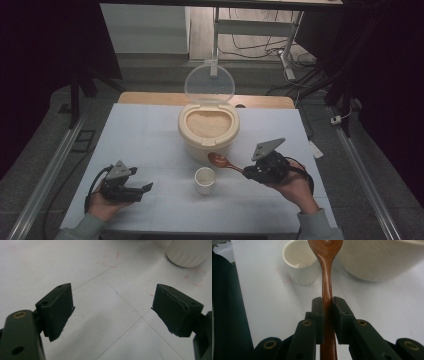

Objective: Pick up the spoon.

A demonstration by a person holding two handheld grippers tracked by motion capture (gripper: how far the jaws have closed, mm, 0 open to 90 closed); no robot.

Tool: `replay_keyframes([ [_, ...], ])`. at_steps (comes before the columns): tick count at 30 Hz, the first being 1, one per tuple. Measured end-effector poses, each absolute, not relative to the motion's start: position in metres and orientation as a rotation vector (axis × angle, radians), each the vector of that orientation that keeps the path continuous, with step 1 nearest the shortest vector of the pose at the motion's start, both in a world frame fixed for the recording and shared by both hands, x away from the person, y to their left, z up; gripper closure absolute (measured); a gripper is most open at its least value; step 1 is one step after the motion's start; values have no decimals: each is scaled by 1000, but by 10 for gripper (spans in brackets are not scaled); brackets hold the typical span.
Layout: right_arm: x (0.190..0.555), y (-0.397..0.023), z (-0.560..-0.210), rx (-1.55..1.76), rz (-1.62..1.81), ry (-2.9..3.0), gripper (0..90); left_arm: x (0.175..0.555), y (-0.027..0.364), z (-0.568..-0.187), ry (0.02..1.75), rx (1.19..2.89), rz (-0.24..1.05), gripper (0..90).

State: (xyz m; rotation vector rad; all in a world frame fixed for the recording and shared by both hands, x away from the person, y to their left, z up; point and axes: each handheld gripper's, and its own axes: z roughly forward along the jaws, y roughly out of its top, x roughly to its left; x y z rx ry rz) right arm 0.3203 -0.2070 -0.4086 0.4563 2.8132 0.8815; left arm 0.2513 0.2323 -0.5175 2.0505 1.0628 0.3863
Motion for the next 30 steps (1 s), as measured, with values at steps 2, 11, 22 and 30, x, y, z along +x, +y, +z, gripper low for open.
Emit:
replay_keyframes([
  [2, 322, -198, -410, 430, 879, 2825, 794, 251, 232, -518, 1065, 2050, 386, 171],
  [11, 326, -166, -412, 332, 873, 2851, 794, 251, 232, -518, 1072, 2051, 389, 171],
  [22, 322, -157, -416, 290, 861, 2865, 794, 250, 233, -518, 1069, 2056, 391, 171],
  [30, 321, -155, -415, 276, 867, 2858, 794, 250, 233, -518, 1069, 2053, 390, 172],
])
